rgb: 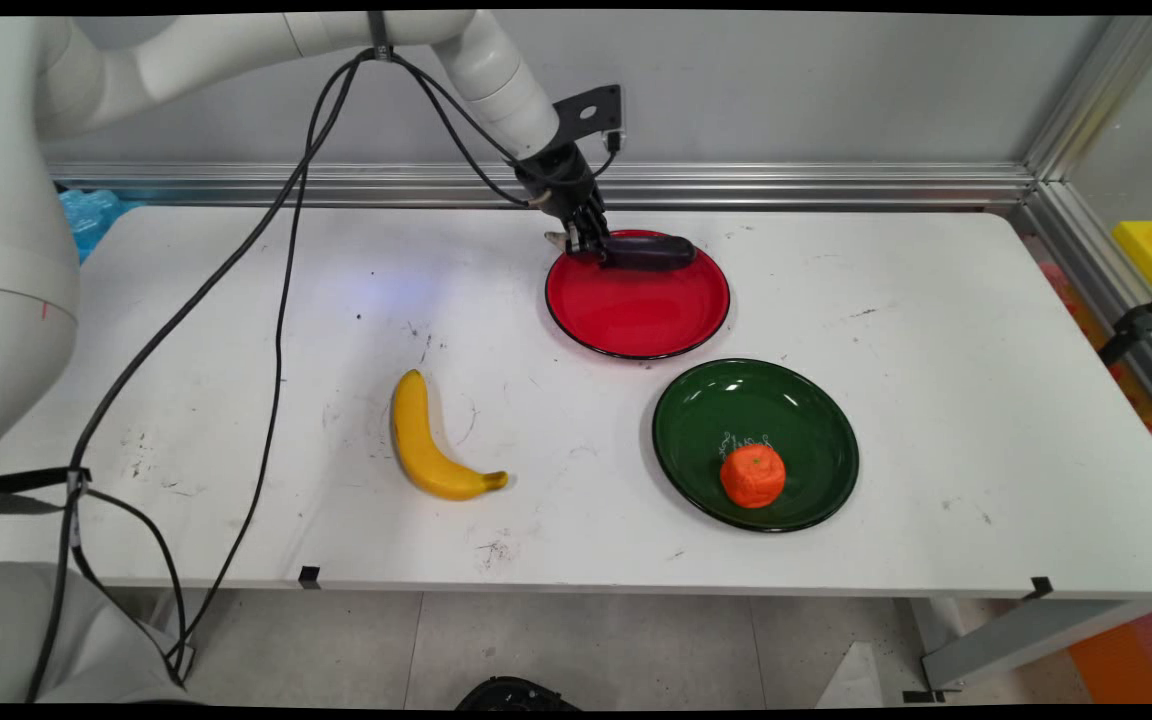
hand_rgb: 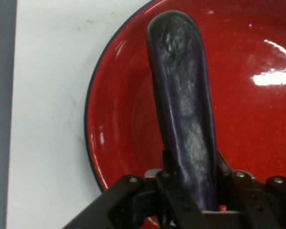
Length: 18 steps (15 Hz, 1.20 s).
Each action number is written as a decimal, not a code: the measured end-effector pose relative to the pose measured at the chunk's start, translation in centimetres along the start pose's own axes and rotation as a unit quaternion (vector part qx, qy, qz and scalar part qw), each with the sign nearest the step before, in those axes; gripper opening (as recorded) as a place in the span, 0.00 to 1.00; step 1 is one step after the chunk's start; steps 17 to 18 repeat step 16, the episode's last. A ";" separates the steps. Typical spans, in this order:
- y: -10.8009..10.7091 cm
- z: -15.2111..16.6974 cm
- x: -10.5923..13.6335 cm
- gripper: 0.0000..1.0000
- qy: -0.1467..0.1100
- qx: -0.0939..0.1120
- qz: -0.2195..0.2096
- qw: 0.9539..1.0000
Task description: Place the picked object on the red plate
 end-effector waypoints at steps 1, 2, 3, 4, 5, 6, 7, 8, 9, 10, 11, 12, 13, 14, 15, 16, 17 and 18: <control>-0.3 0.3 -0.3 0.00 0.001 -0.001 -0.002 1.000; -0.5 0.5 -0.5 0.00 0.003 -0.003 -0.004 1.000; -0.7 0.7 -0.7 0.00 0.004 -0.005 -0.005 1.000; -0.9 0.9 -0.8 0.00 0.005 -0.008 -0.007 1.000; -1.0 1.1 -0.9 0.00 0.007 -0.010 -0.008 1.000; -1.1 1.3 -1.1 0.00 0.009 -0.012 -0.010 1.000; -1.1 1.5 -1.1 0.00 0.012 -0.014 -0.011 1.000; -1.2 1.7 -1.1 0.00 0.014 -0.016 -0.012 1.000; -1.2 1.9 -1.1 0.00 0.017 -0.017 -0.014 1.000; -1.2 2.0 -1.1 1.00 0.019 -0.019 -0.016 1.000; -1.2 2.1 -1.0 1.00 0.022 -0.020 -0.018 0.999; -1.2 2.2 -0.9 1.00 0.024 -0.022 -0.019 0.999; -1.2 2.3 -0.9 1.00 0.026 -0.023 -0.021 0.999; -1.2 2.3 -0.7 1.00 0.028 -0.023 -0.023 0.999; -1.1 2.2 -0.5 1.00 0.031 -0.023 -0.025 0.999; -1.1 2.1 -0.4 1.00 0.032 -0.023 -0.026 0.999; -1.1 2.1 -0.4 1.00 0.032 -0.023 -0.026 0.999; -1.1 2.1 -0.4 1.00 0.032 -0.023 -0.026 0.999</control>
